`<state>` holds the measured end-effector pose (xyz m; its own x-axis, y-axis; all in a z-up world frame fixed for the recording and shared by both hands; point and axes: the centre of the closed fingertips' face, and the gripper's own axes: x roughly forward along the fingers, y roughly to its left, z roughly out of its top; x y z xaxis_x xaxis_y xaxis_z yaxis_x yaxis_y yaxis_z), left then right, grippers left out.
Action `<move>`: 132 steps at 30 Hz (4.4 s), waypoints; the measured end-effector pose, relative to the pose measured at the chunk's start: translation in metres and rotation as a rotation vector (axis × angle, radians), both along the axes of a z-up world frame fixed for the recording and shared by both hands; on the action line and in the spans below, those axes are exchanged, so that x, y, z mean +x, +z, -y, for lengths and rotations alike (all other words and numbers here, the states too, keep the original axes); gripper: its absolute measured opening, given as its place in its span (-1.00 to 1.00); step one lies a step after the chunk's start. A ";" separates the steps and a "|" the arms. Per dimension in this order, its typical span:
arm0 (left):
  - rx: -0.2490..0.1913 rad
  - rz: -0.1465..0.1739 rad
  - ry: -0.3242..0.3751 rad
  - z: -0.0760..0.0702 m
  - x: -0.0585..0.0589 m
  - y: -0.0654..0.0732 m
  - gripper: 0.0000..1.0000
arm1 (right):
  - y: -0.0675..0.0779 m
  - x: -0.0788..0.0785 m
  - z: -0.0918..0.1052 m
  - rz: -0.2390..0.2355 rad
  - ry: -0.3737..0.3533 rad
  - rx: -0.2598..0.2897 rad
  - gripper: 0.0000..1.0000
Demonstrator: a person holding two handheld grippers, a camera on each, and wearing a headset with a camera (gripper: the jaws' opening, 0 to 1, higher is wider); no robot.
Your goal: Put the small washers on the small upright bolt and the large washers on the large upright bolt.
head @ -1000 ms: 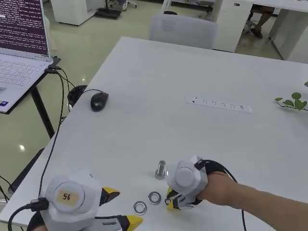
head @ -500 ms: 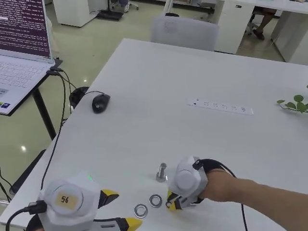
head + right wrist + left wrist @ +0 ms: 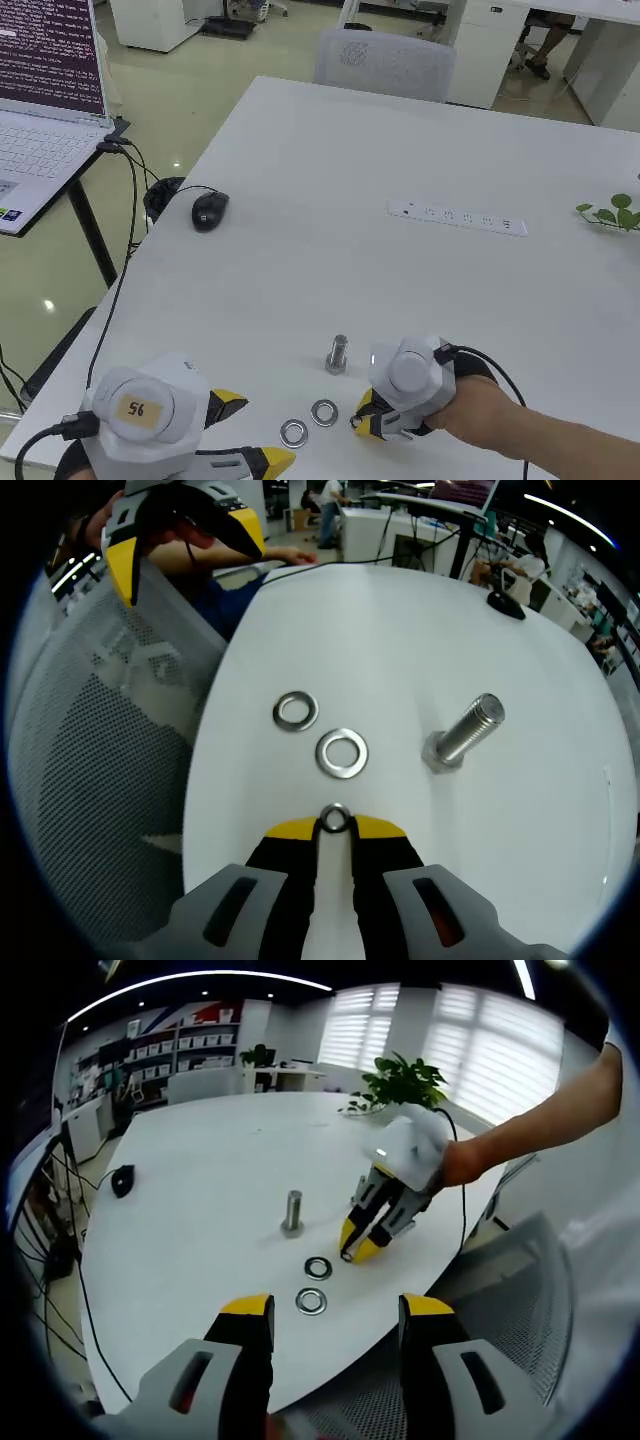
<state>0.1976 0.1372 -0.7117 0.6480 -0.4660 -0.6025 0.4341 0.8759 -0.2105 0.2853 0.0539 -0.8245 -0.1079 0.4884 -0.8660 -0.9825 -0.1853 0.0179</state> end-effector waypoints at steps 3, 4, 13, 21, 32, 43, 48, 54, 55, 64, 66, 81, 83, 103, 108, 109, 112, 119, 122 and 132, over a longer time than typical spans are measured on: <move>0.002 -0.001 0.004 -0.002 0.000 0.000 -0.02 | 0.001 -0.001 0.004 -0.030 -0.060 0.017 -0.74; 0.001 0.000 0.006 -0.003 0.000 0.000 -0.03 | 0.001 -0.001 0.005 -0.037 -0.077 0.021 -0.74; -0.004 0.001 0.001 0.001 0.002 0.001 -0.03 | 0.004 0.004 0.022 -0.076 -0.223 0.068 -0.74; -0.006 -0.003 -0.008 0.004 0.002 0.000 -0.03 | 0.020 0.022 0.043 -0.053 -0.352 0.119 -0.74; -0.006 -0.002 -0.012 0.005 0.004 0.000 -0.03 | 0.047 0.063 0.084 0.025 -0.493 0.136 -0.74; -0.007 0.003 -0.013 0.007 0.005 0.002 -0.03 | 0.072 0.093 0.089 0.098 -0.502 0.139 -0.74; -0.006 0.002 -0.009 0.005 0.004 0.002 -0.03 | 0.073 0.098 0.084 0.108 -0.465 0.112 -0.74; -0.005 0.003 -0.007 0.005 0.004 0.002 -0.03 | 0.070 0.099 0.077 0.118 -0.424 0.084 -0.74; -0.006 0.003 -0.007 0.005 0.004 0.002 -0.03 | 0.069 0.099 0.076 0.115 -0.418 0.082 -0.74; -0.006 0.003 -0.003 0.003 0.004 0.003 -0.03 | 0.064 0.101 0.073 0.120 -0.397 0.048 -0.74; -0.006 0.003 -0.003 0.003 0.005 0.003 -0.03 | 0.065 0.102 0.073 0.119 -0.396 0.045 -0.74; -0.013 0.005 -0.008 0.006 0.007 0.003 -0.03 | 0.060 0.101 0.072 0.126 -0.352 -0.013 -0.73; -0.014 0.004 -0.006 0.005 0.006 0.002 -0.03 | 0.060 0.101 0.072 0.123 -0.351 -0.017 -0.73; -0.015 0.001 0.000 0.004 0.005 0.001 -0.03 | 0.033 0.103 0.074 0.115 -0.329 -0.101 -0.74; -0.014 -0.002 0.005 0.001 0.003 0.001 -0.03 | 0.018 0.104 0.079 0.102 -0.354 -0.121 -0.83; -0.013 -0.002 0.006 0.000 0.003 0.000 -0.03 | 0.016 0.104 0.080 0.097 -0.360 -0.127 -0.82; -0.011 -0.002 0.011 -0.002 0.002 0.001 -0.03 | 0.014 0.102 0.080 0.080 -0.381 -0.116 -0.82; -0.008 -0.004 0.021 -0.005 0.001 0.000 -0.03 | 0.011 0.098 0.080 0.060 -0.413 -0.099 -0.81; -0.008 -0.004 0.021 -0.005 0.001 0.000 -0.03 | 0.009 0.094 0.083 0.055 -0.418 -0.100 -0.80; -0.013 -0.004 0.015 0.001 0.002 -0.001 -0.03 | -0.001 0.067 0.088 0.027 -0.393 -0.116 -0.76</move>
